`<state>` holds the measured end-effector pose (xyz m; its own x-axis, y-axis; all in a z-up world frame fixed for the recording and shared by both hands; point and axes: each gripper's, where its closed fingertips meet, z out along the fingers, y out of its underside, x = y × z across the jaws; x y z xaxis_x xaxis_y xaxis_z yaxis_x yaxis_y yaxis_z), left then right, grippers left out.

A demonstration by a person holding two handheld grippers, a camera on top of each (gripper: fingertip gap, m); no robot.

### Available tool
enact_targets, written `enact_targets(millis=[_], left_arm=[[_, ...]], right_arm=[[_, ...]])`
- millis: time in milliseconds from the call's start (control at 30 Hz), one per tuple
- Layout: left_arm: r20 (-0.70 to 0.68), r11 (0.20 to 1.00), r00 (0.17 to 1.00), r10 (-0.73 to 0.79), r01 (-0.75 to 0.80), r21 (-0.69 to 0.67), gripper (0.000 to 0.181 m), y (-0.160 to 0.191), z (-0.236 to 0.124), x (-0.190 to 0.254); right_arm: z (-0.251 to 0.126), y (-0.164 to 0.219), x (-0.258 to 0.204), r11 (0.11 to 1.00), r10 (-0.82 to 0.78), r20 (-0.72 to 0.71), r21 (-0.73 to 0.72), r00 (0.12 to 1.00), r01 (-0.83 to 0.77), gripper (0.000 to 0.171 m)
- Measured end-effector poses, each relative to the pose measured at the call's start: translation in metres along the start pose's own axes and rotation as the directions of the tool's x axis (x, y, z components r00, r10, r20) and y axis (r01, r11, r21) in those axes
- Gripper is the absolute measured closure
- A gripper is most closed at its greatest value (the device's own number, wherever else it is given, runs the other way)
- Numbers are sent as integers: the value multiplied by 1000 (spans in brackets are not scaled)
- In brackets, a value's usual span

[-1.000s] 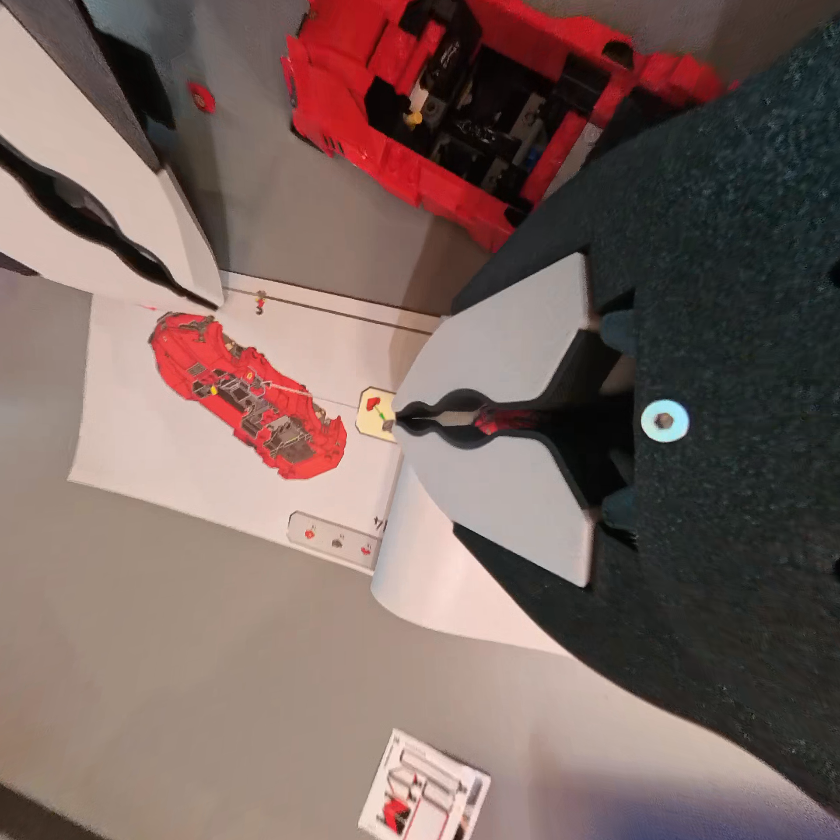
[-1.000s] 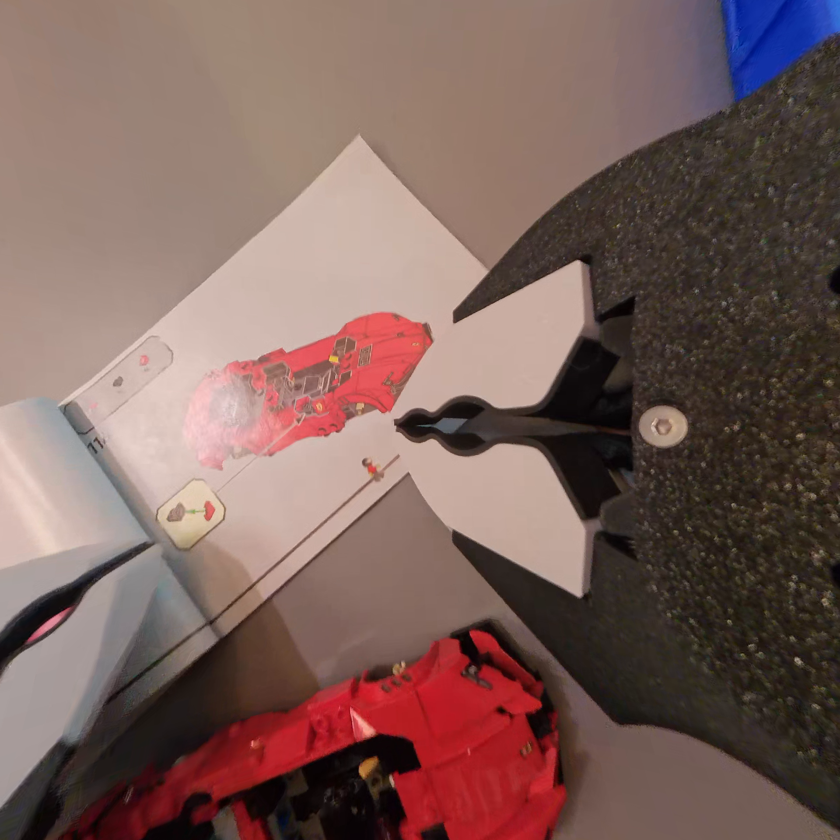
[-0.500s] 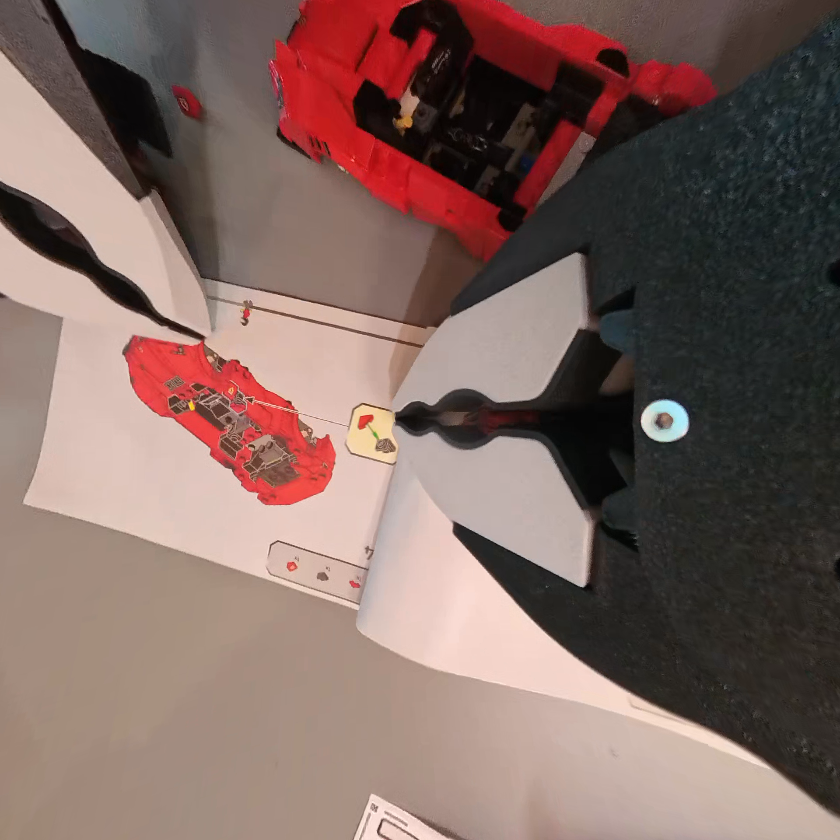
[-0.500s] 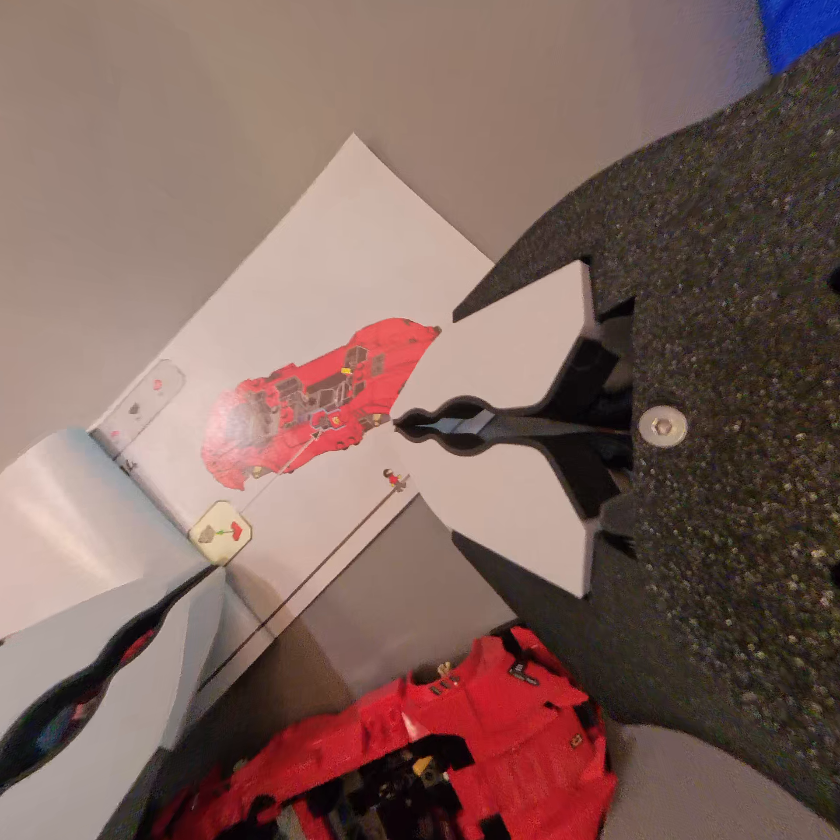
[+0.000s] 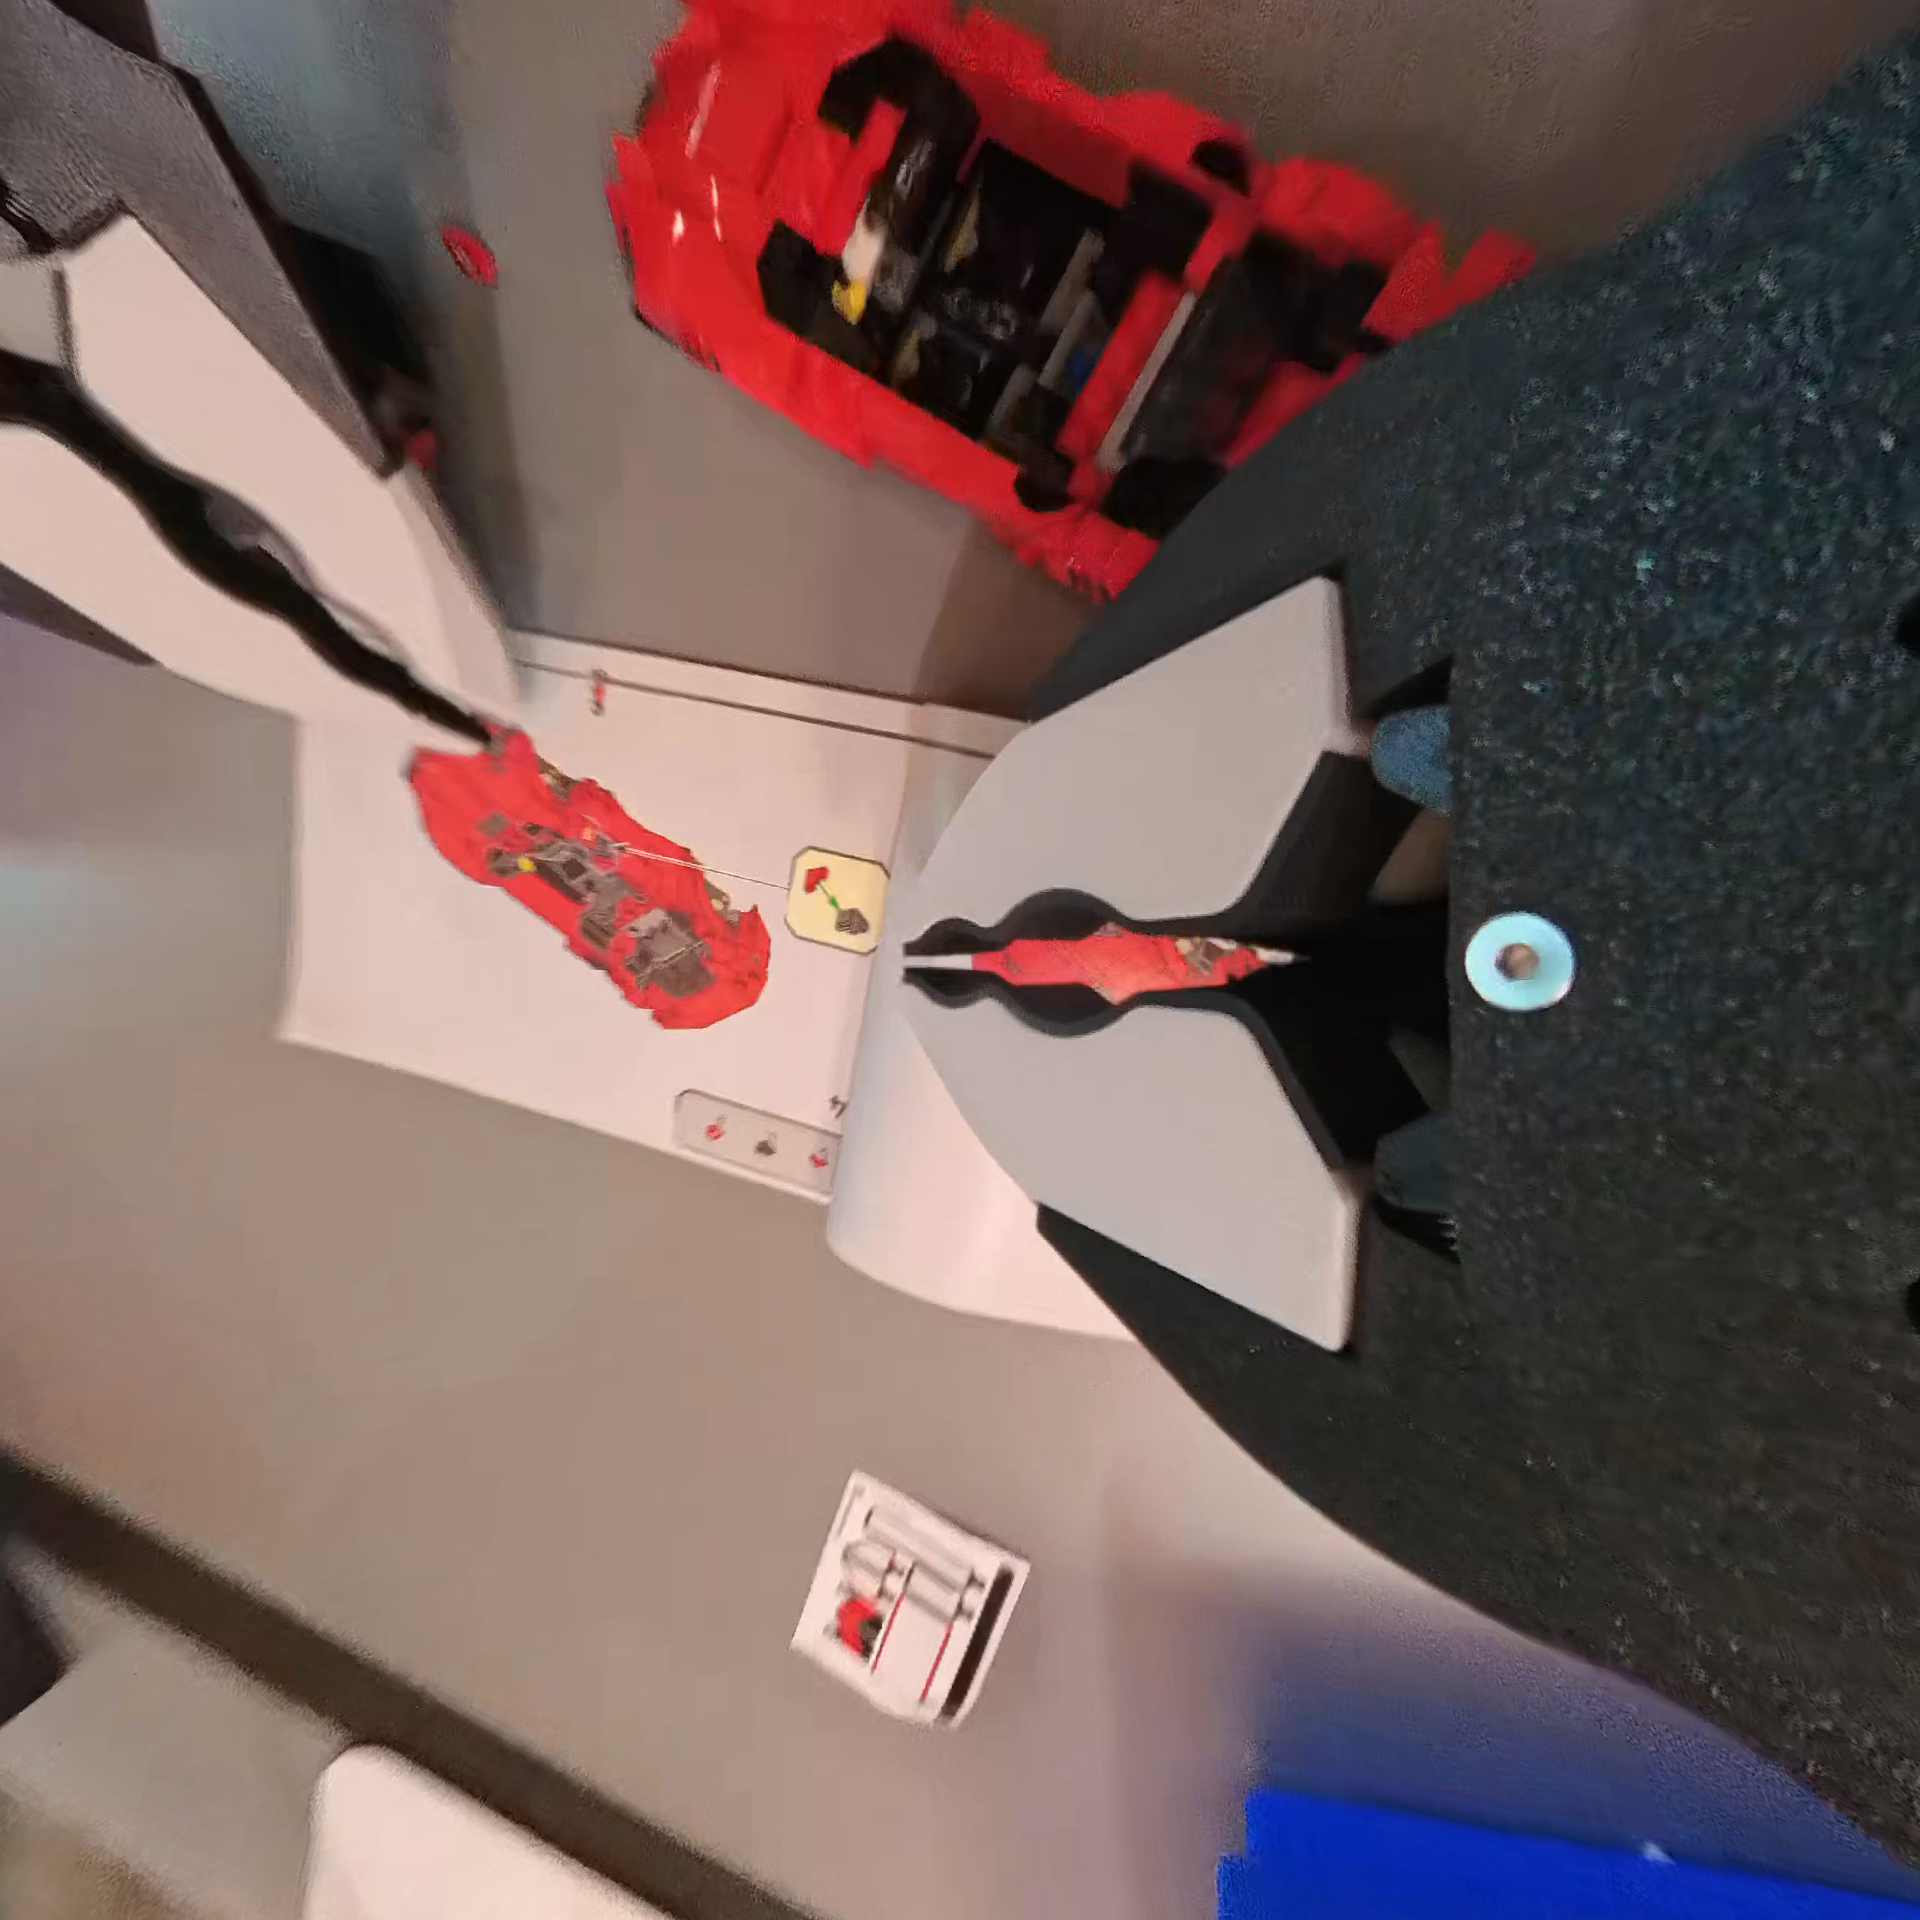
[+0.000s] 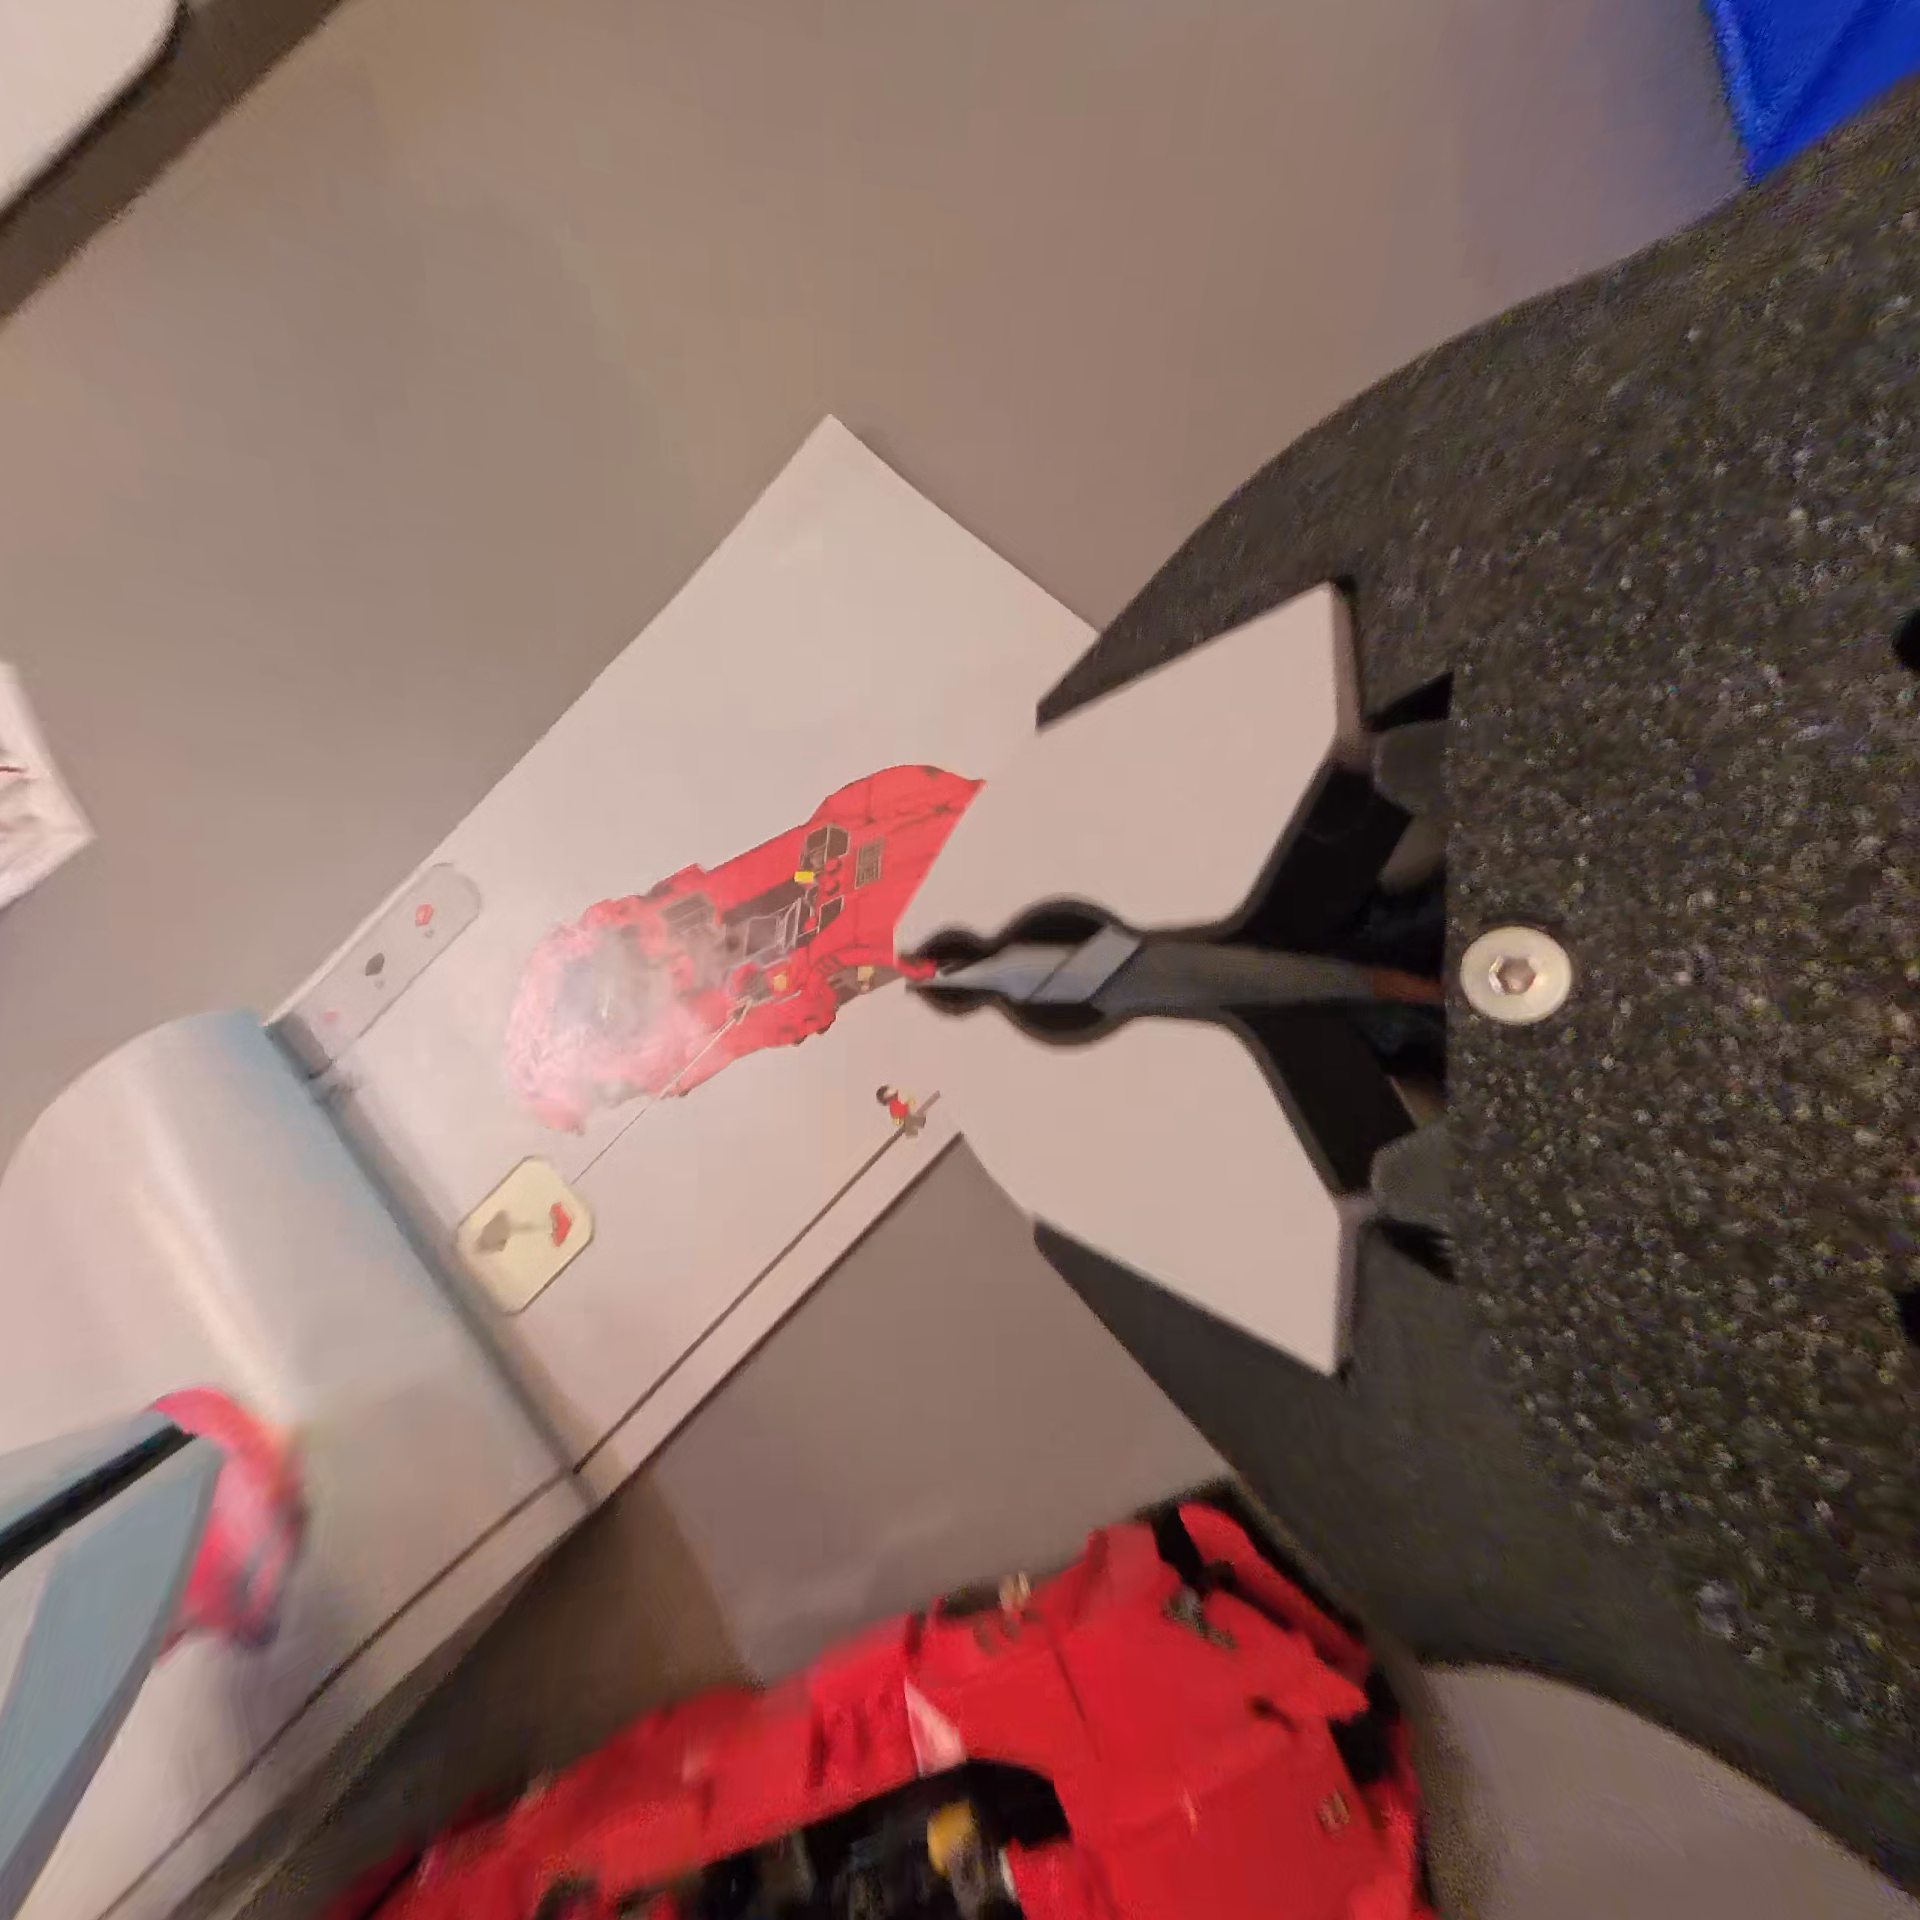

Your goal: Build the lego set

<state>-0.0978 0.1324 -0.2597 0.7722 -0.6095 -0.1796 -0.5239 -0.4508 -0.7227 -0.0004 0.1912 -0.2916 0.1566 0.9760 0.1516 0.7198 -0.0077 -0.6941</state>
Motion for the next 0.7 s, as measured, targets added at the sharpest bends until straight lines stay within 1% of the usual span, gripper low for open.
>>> enact_targets(millis=[33, 100, 167, 233, 300, 333, 367, 433, 500, 533, 633, 700], left_arm=[[-2, 999, 1000, 5, -5, 47, 175, -6, -9, 1], [-34, 992, 999, -12, 16, 124, 162, -12, -27, 11], [-66, 983, 998, -20, 32, 183, 152, -11, -41, 22], [-72, 969, 997, -31, 48, 243, 144, -7, -56, 32], [-95, 950, 995, -42, 69, 306, 135, -4, -70, 46], [-114, 943, 993, -43, 78, 325, 127, -3, -74, 55], [-132, 943, 990, -40, 81, 323, 118, 0, -77, 65], [-142, 962, 989, -29, 66, 267, 100, 12, -77, 85], [-116, 979, 993, -20, 43, 200, 88, 21, -73, 98], [-90, 985, 996, -15, 31, 170, 85, 25, -71, 104], [67, 995, 998, -16, 9, 98, 89, 36, -65, 99], [116, 994, 992, -51, 39, 102, 97, 40, -61, 96]], right_arm=[[-9, -7, -5, 999, 12, 33, 53, 999, -14, 149], [-34, -19, -15, 989, 30, 91, 141, 995, -43, 143], [-61, -22, -33, 984, 11, 155, 174, 988, -39, 140], [-78, -17, -54, 983, -24, 183, 186, 983, -11, 139], [-88, -7, -78, 984, -62, 208, 174, 976, 25, 138], [-91, 0, -91, 986, -78, 224, 160, 971, 42, 132], [-90, 8, -102, 989, -89, 236, 138, 968, 58, 124], [-85, 23, -116, 993, -98, 215, 90, 972, 81, 105], [-78, 31, -122, 994, -89, 179, 76, 980, 77, 94], [-75, 33, -123, 995, -76, 162, 79, 984, 64, 93], [-64, 41, -119, 997, -57, 68, 59, 996, 53, 93], [-62, 40, -119, 997, -30, 60, 78, 998, 26, 98]])
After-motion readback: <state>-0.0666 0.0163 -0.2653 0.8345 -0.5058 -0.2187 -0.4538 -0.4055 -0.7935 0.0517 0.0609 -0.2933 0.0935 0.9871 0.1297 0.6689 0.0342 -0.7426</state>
